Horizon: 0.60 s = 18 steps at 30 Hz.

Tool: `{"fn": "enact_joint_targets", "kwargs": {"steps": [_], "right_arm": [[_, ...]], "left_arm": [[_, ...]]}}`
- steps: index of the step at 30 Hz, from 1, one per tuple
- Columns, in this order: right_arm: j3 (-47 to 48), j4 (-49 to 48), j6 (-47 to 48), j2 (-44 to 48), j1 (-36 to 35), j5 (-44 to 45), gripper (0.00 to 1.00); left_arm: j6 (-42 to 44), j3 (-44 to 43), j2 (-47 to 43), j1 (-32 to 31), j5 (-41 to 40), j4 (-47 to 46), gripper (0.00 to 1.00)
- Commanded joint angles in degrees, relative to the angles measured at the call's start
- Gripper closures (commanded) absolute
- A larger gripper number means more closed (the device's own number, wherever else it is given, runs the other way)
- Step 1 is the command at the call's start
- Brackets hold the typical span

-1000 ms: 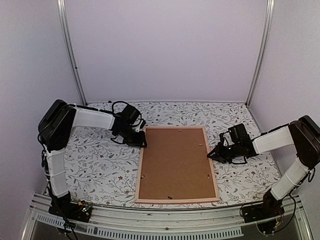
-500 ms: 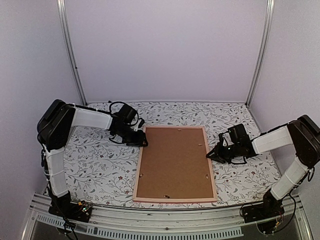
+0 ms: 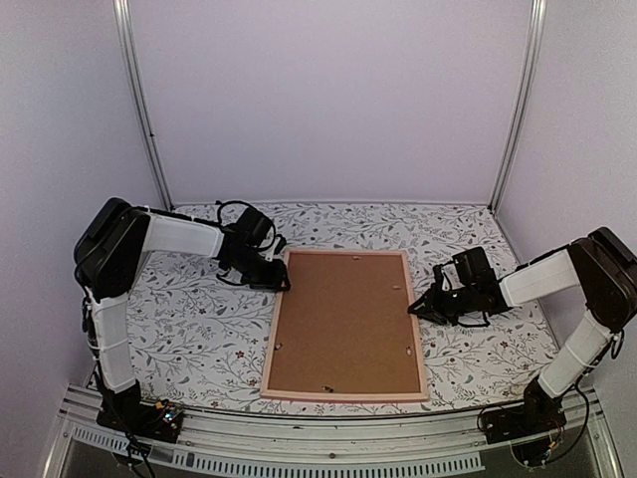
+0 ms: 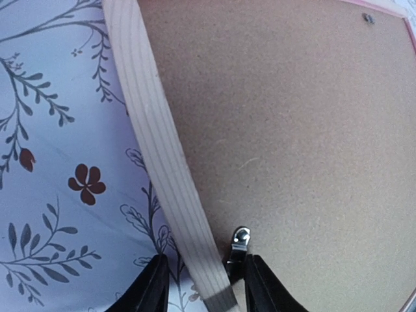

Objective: Put the photo into the frame
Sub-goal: Press the fastener onto the backboard.

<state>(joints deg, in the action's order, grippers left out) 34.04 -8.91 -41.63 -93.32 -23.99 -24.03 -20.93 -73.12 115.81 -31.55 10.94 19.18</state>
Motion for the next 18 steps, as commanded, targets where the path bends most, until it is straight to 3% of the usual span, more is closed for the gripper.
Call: {"fn": "enact_joint_targets", "kwargs": {"steps": [1, 8, 14, 17, 18], "right_arm": [[-0.91, 1.5, -2.14, -2.55, -0.36, -1.63, 1.0], [-0.91, 1.39, -2.06, -2.83, -0.36, -1.63, 1.0], [-1.25, 1.35, -1.79, -2.8, -0.36, -1.29, 1.0], [-1.54, 1.28, -1.7, -2.62, -0.36, -1.19, 1.0], [-1.6, 1.26, -1.7, -2.51, -0.36, -1.19, 1.0]], "left_arm": [[0.96, -0.45, 1.72, 0.57, -3.26, 2.55, 0.59], [0.29, 0.68, 0.57, 0.69, -4.18, 0.14, 0.71], [-3.62, 4.72, -3.04, 2.35, 1.23, -7.04, 0.76], [-5.17, 5.7, -3.9, 3.13, 3.16, -9.2, 0.67], [-5.29, 5.52, -3.88, 3.11, 3.33, -9.08, 0.59]]}}
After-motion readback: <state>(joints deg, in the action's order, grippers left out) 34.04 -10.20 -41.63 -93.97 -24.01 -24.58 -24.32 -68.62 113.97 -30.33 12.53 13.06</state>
